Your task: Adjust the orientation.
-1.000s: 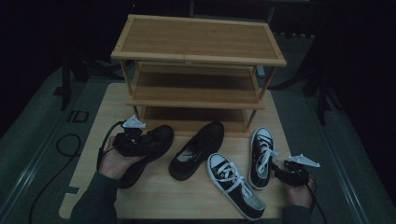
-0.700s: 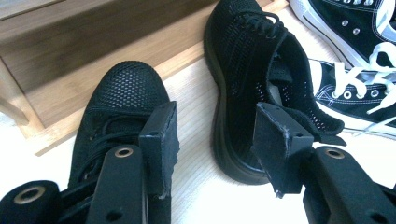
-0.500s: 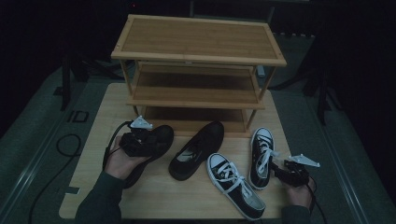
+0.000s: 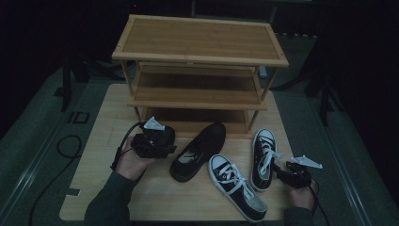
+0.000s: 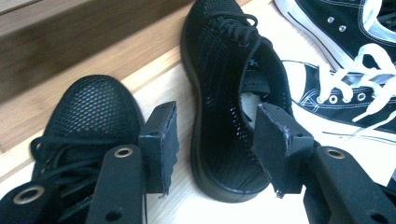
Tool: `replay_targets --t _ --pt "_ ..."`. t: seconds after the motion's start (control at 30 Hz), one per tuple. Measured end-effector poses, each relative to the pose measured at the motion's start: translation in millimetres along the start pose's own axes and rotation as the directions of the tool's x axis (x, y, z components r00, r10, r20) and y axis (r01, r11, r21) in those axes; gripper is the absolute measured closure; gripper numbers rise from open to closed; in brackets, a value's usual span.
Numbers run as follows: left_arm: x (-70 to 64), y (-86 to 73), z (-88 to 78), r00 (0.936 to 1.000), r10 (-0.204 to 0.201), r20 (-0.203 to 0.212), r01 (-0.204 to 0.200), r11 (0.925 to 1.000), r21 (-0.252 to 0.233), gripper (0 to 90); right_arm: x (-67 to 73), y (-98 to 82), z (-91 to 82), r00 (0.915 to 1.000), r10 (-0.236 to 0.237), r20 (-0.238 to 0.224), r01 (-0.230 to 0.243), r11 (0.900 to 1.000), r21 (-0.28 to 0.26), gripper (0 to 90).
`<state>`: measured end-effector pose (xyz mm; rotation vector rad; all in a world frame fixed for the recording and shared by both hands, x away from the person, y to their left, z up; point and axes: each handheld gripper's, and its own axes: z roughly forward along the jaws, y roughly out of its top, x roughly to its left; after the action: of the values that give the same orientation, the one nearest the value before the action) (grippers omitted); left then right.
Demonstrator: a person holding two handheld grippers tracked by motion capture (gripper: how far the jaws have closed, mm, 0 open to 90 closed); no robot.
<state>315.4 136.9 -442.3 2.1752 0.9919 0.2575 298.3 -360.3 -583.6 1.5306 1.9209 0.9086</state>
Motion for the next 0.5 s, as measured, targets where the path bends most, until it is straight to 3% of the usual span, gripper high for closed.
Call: replay_targets --t 0.5 --pt "-9.9 10.0 27.9 0.9997 0.024 0.002 -0.024 0.9978 0.062 52.7 -0.1 0.0 0.1 1.0000 -0.004 0.000 0.004 1.000 -0.002 40.1"
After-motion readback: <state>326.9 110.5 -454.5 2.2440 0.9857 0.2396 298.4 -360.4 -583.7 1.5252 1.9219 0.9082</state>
